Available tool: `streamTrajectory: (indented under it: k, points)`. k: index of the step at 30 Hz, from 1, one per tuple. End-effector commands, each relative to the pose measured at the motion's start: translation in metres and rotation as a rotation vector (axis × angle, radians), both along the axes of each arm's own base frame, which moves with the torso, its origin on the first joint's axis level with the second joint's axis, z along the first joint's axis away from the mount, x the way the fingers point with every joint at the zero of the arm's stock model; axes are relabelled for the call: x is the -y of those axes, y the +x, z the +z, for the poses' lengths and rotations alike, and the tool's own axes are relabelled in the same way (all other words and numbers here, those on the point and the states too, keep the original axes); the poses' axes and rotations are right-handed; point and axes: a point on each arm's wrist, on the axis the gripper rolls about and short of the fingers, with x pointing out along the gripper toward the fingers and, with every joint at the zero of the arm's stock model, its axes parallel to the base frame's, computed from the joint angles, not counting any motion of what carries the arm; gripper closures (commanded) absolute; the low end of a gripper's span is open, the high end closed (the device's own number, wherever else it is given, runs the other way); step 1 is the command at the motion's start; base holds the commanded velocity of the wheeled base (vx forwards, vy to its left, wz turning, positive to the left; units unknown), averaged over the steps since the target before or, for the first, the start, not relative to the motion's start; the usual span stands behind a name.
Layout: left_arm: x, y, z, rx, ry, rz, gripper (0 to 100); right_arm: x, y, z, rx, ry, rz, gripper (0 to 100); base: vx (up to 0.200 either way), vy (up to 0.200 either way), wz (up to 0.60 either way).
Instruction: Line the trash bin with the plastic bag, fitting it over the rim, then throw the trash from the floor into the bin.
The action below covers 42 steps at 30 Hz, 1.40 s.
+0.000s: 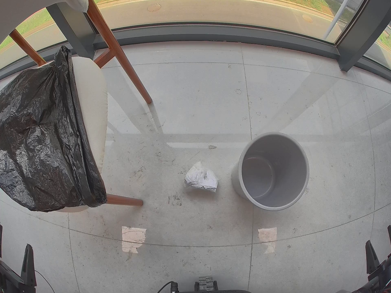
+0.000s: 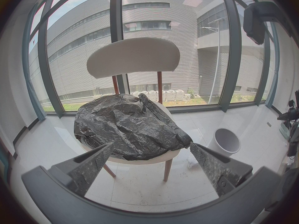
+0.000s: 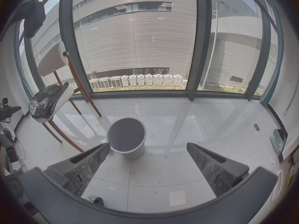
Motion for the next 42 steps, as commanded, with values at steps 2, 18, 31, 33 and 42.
streamTrajectory:
  k: [2, 18, 31, 33, 42]
  points:
    - [0.002, -0.003, 0.039, -0.003, 0.029, -0.082, 0, 0.000, 0.001, -0.005, -0.010, 0.001, 0.002, 0, 0.000, 0.000, 0.00]
    - [0.004, 0.143, 0.184, -0.311, -0.256, -0.185, 0, 0.000, 0.001, -0.005, -0.010, 0.002, 0.000, 0, 0.000, 0.000, 0.00]
    - [0.017, 0.193, 0.167, -0.478, -0.276, -0.242, 0, 0.000, 0.001, -0.005, -0.010, 0.002, 0.000, 0, 0.000, 0.000, 0.00]
    - [0.019, 0.198, 0.168, -0.482, -0.274, -0.249, 0, 0.000, 0.001, -0.005, -0.010, 0.002, 0.000, 0, 0.000, 0.000, 0.00]
    - [0.026, 0.229, 0.166, -0.529, -0.262, -0.247, 0, 0.000, 0.001, -0.005, -0.010, 0.002, 0.000, 0, 0.000, 0.000, 0.00]
